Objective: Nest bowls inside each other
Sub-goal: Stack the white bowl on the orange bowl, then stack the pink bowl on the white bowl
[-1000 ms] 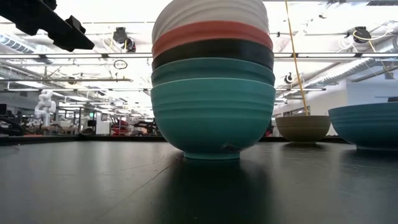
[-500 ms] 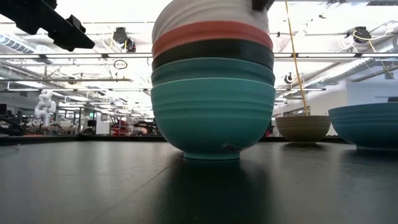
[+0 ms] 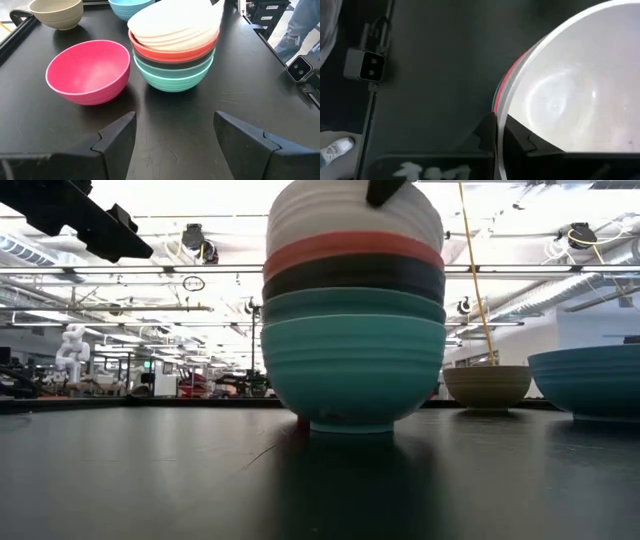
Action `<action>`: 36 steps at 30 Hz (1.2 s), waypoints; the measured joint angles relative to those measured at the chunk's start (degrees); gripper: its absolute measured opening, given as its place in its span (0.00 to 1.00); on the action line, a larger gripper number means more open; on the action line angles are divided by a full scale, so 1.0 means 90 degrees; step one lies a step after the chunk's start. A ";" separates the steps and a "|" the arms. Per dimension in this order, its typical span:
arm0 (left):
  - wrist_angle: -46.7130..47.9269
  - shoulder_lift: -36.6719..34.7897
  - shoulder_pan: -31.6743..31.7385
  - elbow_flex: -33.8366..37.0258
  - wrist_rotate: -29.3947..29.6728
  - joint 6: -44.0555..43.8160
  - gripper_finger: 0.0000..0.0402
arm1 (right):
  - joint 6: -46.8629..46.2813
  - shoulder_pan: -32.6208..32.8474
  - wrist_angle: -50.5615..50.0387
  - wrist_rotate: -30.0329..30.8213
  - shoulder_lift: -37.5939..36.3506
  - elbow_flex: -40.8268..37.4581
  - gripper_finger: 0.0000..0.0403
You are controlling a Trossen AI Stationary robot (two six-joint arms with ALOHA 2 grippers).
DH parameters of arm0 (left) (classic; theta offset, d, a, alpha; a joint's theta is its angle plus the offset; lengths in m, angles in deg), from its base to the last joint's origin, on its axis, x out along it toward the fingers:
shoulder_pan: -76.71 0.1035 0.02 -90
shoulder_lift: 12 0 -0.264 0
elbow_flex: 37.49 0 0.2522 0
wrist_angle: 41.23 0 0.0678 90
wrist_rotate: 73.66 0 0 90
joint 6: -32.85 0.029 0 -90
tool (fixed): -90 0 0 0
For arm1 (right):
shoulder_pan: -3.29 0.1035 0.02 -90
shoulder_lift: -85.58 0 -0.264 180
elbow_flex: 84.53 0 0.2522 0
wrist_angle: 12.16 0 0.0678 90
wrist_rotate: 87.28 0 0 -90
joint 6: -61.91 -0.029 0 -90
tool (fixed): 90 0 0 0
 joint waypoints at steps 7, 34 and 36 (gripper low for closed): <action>-0.0006 0.0011 -0.0001 0.0001 0.0000 0.0000 0.67 | -0.0134 -0.0003 0.0042 0.0058 -0.0002 -0.0208 0.00; -0.1039 0.0041 -0.0002 0.0663 -0.0141 0.0209 0.67 | -0.0940 -0.0185 0.0144 -0.0023 -0.0074 -0.0259 0.43; -0.1052 0.0041 -0.0002 0.0663 -0.0141 0.0221 0.67 | -0.0952 -0.0242 0.0144 -0.0023 -0.0219 -0.0259 0.48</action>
